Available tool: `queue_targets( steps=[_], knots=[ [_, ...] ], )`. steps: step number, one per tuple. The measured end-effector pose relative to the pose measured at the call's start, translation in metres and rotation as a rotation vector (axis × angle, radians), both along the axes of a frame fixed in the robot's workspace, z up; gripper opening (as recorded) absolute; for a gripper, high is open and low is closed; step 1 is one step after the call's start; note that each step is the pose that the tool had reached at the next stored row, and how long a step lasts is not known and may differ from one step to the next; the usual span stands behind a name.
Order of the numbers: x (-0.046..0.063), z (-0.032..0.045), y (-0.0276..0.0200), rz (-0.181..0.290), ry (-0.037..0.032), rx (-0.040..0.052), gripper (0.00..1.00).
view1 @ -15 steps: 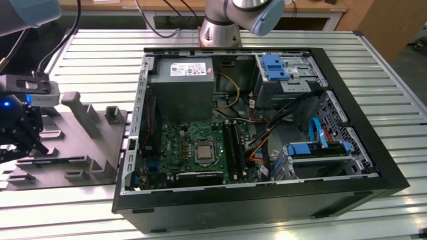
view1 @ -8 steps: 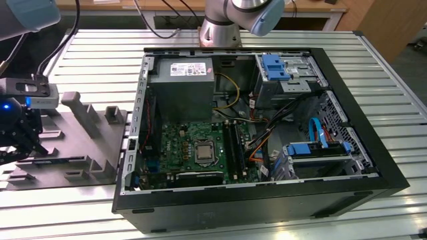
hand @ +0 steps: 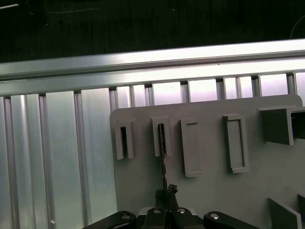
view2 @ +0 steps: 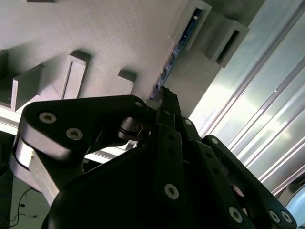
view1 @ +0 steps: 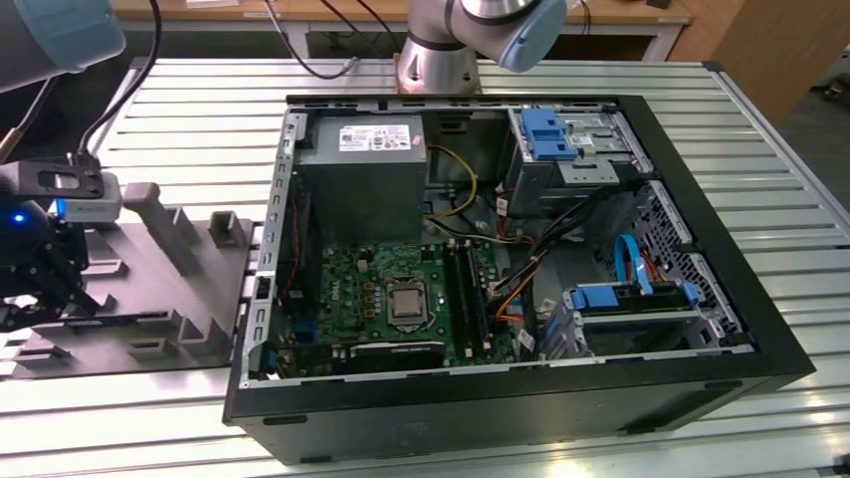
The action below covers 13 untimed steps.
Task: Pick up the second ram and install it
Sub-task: 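Pick up the second ram and move it above second insertion slot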
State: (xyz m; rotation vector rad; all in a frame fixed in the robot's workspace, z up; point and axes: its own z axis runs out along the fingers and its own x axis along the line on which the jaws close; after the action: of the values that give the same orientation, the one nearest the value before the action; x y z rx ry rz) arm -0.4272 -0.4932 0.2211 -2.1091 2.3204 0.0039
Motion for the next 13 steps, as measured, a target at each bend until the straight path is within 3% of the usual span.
queue_targets(
  steps=[13],
  knots=[
    [0.0001,-0.004,0.0,0.037,-0.0001,0.0,0.1]
  ],
)
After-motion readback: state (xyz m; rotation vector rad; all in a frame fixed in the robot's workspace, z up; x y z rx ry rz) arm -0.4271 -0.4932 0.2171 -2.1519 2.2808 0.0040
